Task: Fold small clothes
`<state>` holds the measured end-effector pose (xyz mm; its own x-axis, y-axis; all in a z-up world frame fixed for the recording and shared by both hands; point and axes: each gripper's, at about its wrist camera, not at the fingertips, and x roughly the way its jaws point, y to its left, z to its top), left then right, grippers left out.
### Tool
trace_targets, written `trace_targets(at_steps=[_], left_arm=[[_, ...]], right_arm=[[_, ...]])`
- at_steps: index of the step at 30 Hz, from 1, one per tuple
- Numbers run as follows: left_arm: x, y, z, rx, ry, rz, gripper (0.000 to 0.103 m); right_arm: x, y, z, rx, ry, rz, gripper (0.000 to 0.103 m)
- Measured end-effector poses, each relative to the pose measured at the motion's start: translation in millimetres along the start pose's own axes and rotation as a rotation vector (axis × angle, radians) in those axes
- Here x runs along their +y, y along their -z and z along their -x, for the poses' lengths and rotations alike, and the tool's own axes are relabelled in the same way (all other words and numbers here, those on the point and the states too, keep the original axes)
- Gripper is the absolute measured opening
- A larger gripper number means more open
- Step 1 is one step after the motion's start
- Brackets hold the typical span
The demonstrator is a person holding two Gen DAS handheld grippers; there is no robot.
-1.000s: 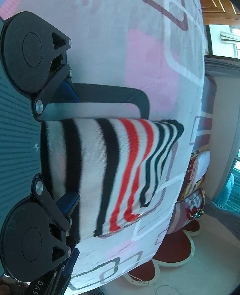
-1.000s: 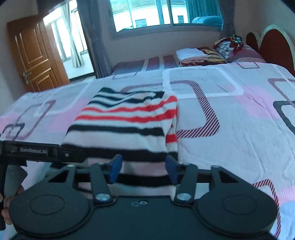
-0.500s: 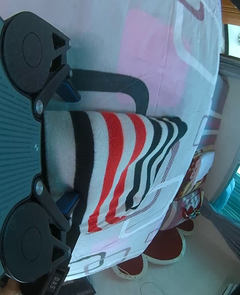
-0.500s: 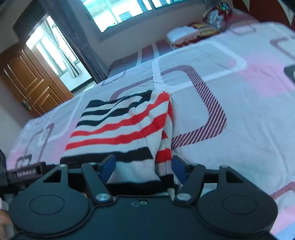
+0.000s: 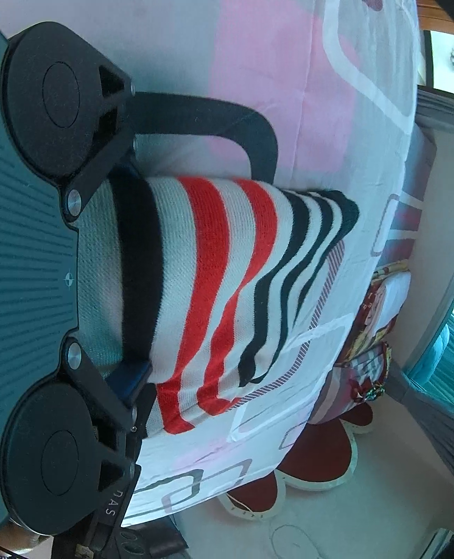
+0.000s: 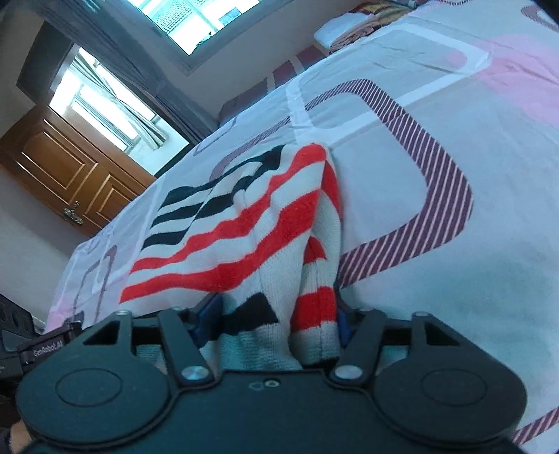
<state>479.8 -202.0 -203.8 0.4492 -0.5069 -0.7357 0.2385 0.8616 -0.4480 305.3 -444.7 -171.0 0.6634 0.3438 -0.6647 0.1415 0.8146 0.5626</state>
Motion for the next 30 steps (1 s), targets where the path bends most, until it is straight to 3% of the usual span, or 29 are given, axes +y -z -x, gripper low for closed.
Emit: trace_targets(at_steps=[1,3,9,14,24,30], left_arm=[[1,0,4,-0.002,0.008,0.002,0.088],[6,-2,4,0.0,0.022,-0.003,0.086],[-1,1,-2,-0.013,-0.016,-0.018,0.084],[-10,0,15,-0.046,-0.042,-0.07,0.068],[1,-7,57,-0.109,-0.065,-0.09,0.068],[37,-16,99,-0.163,-0.088,-0.074,0.068]], right_arm=[[-1,0,2,0.002,-0.01,-0.006,0.044],[-2,0,9,0.0,-0.018,0.001,0.038],[-14,-3,-1,0.006,-0.054,-0.045,0.048],[6,1,11,-0.022,-0.017,0.004,0.034],[31,3,24,-0.08,-0.074,0.021,0.033],[70,1,16,-0.095,-0.127,0.062,0.033]])
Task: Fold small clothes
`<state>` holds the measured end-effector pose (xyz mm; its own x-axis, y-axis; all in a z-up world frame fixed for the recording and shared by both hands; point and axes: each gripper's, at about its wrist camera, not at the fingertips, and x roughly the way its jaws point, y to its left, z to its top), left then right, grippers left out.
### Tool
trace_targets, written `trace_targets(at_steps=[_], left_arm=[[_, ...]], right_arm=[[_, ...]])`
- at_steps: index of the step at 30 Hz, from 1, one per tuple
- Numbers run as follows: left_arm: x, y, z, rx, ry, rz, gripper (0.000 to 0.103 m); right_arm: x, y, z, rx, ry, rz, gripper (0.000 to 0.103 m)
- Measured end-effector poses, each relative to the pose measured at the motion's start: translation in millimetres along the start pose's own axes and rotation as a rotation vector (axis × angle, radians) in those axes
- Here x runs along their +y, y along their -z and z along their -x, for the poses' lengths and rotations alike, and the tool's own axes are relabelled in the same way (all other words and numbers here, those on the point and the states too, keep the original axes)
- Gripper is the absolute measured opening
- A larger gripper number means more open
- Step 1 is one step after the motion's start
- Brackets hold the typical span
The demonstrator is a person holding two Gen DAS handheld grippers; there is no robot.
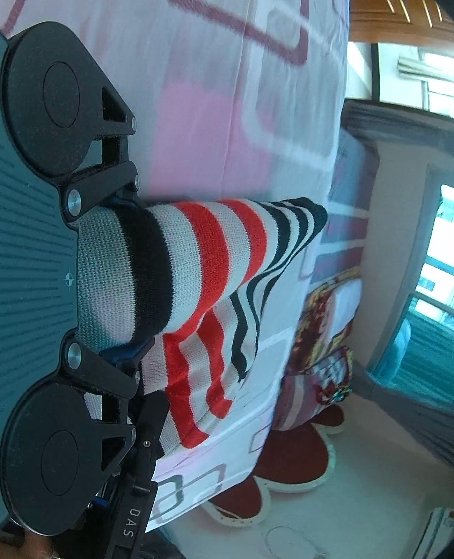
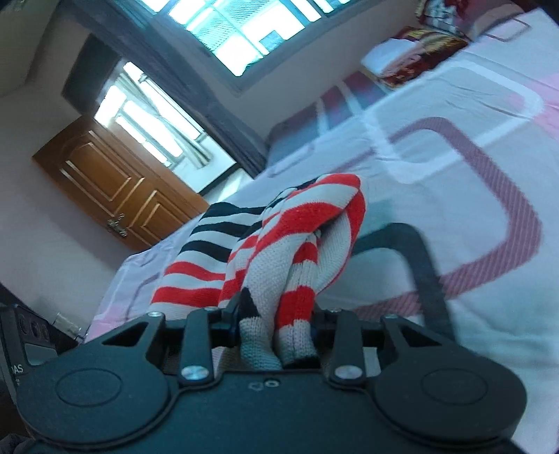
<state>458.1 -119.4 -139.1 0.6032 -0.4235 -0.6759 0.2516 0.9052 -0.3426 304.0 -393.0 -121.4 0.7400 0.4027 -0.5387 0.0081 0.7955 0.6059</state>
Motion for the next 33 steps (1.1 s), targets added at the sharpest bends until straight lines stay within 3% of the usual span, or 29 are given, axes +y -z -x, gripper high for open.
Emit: trace_targets(at_steps=[11,16,21,24,28,33], left_arm=[[146,-23,60,-0.074,-0.095,0.047,0.068],[212,-25,53,-0.063,-0.135,0.062,0.068],[260,-16,29,-0.033,-0.129,0.096,0.069],[267,-8,24,-0.053,-0.118,0.085,0.081],[261,-8,35,-0.065,-0.14,0.083,0.081],[253,7,69,-0.076,-0.159,0.069,0.081]], right_arm=[[101,27,-81,0.021,-0.083,0.034,0.033],[139,49,-130,0.032,-0.091,0.041,0.033],[154,67,-176,0.06,-0.054,0.045,0.033],[152,74,-190,0.072,0.01,0.067,0.035],[142,82,-185,0.064,0.04,0.045,0.042],[164,78,-150,-0.012,0.117,0.096,0.036]])
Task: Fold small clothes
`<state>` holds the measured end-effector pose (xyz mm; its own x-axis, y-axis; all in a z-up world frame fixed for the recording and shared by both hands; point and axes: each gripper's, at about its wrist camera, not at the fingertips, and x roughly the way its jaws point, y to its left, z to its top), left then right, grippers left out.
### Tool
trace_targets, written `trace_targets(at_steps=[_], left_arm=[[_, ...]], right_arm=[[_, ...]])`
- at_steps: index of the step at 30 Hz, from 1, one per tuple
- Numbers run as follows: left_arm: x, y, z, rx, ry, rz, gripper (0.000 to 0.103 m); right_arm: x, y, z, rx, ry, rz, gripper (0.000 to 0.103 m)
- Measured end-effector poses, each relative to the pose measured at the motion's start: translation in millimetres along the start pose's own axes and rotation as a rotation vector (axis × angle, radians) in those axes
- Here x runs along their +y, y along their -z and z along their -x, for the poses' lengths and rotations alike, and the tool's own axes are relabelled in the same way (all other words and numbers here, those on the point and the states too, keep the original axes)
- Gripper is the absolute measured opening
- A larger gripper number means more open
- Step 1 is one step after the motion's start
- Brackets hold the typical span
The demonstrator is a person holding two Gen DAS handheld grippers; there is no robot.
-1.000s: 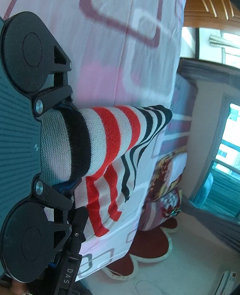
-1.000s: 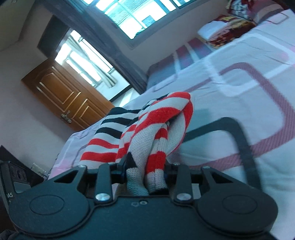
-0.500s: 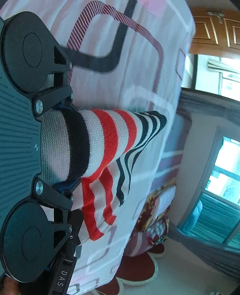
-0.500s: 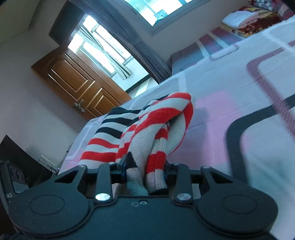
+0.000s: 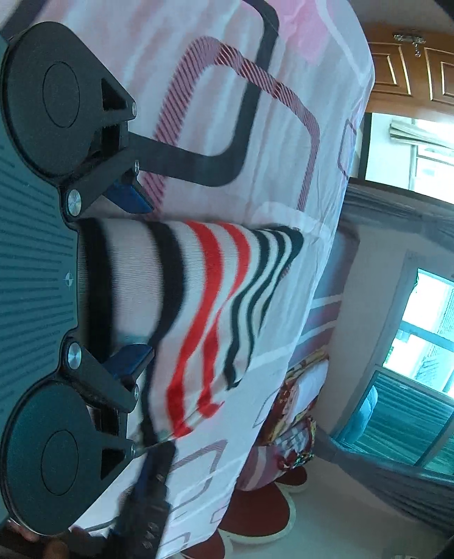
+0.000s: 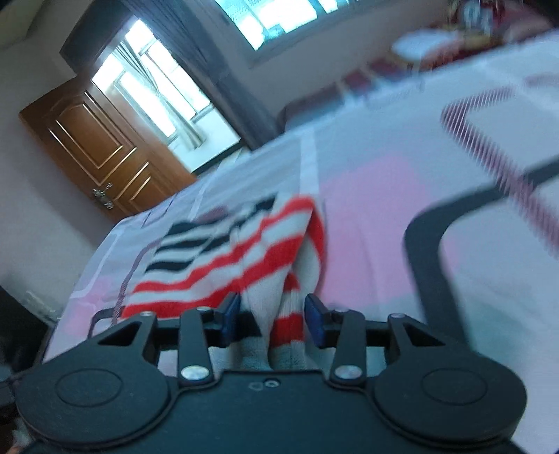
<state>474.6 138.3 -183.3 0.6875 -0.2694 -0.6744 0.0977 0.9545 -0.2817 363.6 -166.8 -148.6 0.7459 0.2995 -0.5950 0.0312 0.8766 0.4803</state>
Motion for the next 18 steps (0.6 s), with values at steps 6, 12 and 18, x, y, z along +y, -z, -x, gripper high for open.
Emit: trace_targets(at_steps=[6,12,18], left_arm=[[12,25,-3,0.044,-0.037,0.052,0.086],[10,32,-8,0.071,-0.065,0.023,0.1],[8,37,22,0.065,-0.084,-0.009,0.1]], right_arm=[[58,28,39,-0.049,0.084,0.309,0.031],[57,64,13,0.036,0.226,0.451,0.029],[73,60,34,0.0,0.212,0.35,0.034]])
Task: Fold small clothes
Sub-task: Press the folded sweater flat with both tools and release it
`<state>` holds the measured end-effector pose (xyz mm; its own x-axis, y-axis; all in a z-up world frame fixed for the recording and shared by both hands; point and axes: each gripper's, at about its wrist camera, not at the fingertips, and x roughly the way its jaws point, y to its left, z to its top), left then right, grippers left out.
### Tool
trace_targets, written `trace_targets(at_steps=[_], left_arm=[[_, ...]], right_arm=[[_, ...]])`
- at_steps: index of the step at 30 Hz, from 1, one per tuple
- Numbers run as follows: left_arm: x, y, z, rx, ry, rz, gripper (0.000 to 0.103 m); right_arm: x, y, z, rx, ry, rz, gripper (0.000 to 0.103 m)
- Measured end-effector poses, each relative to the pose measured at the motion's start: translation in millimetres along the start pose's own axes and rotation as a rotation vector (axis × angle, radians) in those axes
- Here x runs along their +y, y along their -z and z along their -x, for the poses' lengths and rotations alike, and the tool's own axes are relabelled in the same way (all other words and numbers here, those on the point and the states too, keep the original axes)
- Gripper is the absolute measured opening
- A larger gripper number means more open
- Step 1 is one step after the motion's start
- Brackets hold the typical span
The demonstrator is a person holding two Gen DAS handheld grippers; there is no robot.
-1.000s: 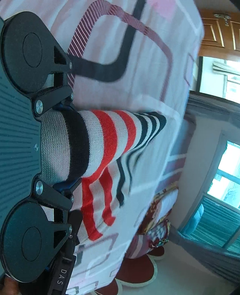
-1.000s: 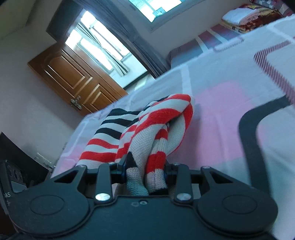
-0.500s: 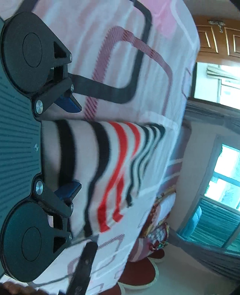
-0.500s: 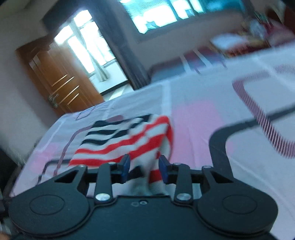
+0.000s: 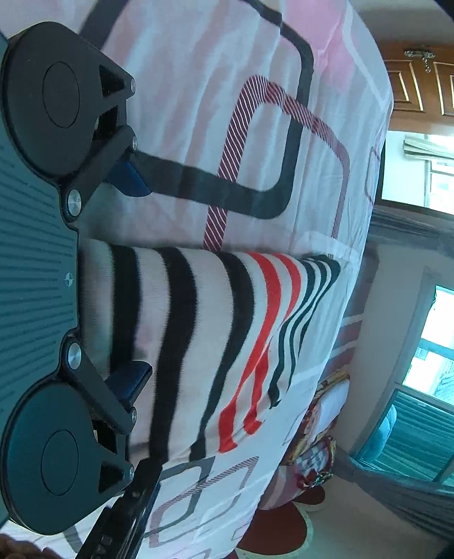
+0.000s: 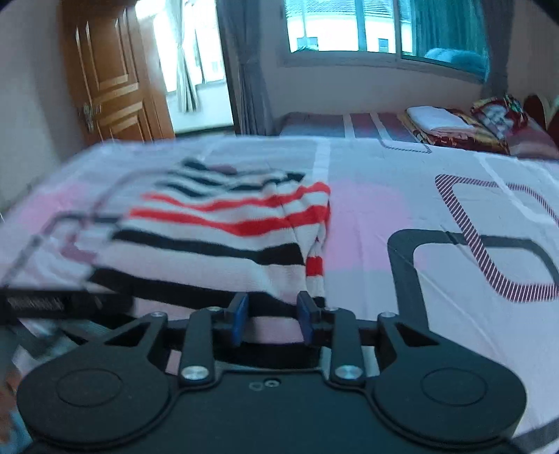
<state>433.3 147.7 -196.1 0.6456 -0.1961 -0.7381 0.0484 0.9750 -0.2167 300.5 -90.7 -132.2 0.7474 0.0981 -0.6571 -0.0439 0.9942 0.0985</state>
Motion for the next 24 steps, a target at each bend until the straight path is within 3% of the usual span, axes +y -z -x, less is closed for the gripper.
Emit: trace_targets(at_steps=[7,12,17,21,24], left_arm=[[-10,11,22,0.033,-0.019,-0.06,0.101],[-17,6,28,0.002,-0.039,-0.072,0.103],[-20,-17,15,-0.042,-0.066,-0.076,0.103],[-23,-50,5,-0.08,-0.076,-0.098,0.103],[-28,-69,-7,-0.089,-0.082,-0.112,0.103]], right_arm=[[8,18,18,0.067,0.033,-0.032,0.041],[7,15,41,0.025,0.031,-0.086,0.051],[13,-3,28,-0.025,0.103,-0.043,0.045],[10,-24,4,-0.011,0.083,-0.021,0.036],[9,-47,-7,-0.036,0.09,-0.001,0.036]])
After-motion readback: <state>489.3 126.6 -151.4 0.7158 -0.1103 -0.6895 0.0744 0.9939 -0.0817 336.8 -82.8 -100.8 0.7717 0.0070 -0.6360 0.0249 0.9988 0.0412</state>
